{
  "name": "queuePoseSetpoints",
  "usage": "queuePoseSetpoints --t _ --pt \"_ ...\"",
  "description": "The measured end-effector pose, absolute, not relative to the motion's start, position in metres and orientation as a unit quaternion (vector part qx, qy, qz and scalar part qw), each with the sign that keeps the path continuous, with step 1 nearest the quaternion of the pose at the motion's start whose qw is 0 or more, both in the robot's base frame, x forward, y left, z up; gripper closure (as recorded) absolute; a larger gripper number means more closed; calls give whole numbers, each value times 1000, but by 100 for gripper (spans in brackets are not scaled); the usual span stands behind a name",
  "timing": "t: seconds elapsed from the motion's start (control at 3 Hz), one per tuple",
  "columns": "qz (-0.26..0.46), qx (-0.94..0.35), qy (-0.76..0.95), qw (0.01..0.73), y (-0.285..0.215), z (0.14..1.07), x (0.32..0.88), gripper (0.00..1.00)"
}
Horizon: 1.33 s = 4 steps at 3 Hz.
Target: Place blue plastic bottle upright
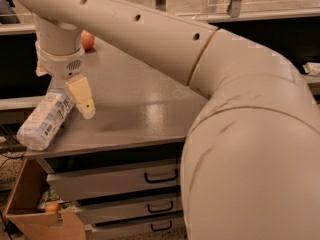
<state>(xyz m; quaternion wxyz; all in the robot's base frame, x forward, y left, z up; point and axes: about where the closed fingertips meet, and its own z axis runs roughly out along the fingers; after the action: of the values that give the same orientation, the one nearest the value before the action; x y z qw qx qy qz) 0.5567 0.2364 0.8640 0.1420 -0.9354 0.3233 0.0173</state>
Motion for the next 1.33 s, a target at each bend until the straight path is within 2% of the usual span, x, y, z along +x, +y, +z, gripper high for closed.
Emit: queuePoseSetpoints --t 0.67,1.0,1.33 --pt "6 -961 255 106 250 849 539 0" --pt "-12 -969 235 77 245 839 537 15" --pt "-34 -971 229 57 235 838 544 39"
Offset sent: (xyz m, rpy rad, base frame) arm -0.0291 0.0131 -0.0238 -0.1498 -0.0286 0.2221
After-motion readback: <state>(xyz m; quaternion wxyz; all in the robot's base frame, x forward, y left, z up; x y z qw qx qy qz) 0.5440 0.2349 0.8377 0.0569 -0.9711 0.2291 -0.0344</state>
